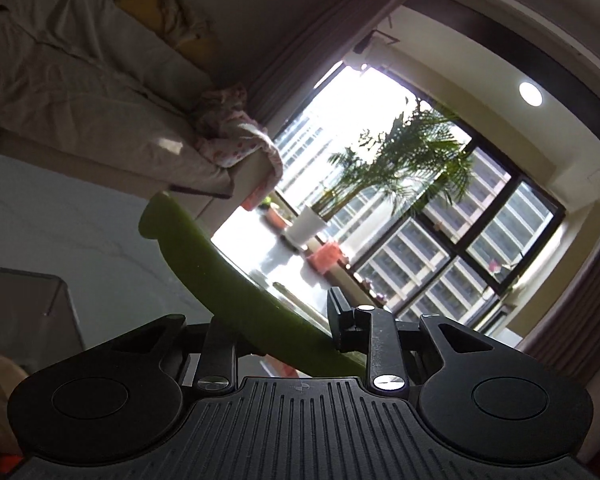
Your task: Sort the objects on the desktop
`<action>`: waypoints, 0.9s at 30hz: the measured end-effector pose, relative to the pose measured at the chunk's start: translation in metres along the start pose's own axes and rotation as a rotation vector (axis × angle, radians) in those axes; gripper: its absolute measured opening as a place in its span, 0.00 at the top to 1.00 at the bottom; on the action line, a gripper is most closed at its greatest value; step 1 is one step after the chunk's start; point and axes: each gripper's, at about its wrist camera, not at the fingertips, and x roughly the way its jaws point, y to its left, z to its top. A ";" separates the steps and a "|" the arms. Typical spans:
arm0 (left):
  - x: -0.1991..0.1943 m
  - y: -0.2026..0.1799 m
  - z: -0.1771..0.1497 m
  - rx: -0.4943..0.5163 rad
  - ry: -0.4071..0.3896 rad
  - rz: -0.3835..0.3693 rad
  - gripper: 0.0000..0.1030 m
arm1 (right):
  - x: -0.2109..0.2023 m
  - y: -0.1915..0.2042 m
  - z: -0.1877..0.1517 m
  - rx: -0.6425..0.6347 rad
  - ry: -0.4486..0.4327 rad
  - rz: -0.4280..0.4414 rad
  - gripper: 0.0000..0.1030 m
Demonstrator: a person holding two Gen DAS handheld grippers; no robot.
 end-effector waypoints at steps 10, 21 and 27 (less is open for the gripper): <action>-0.227 0.068 -0.040 -0.041 -0.316 0.319 0.62 | 0.146 0.057 -0.152 -0.113 0.481 0.161 0.73; -0.267 0.128 -0.081 -0.311 -0.332 0.293 0.57 | 0.145 0.026 -0.208 -0.067 0.567 0.063 0.72; -0.271 0.146 -0.058 -0.348 -0.324 0.350 0.54 | 0.138 0.021 -0.214 -0.078 0.538 0.050 0.70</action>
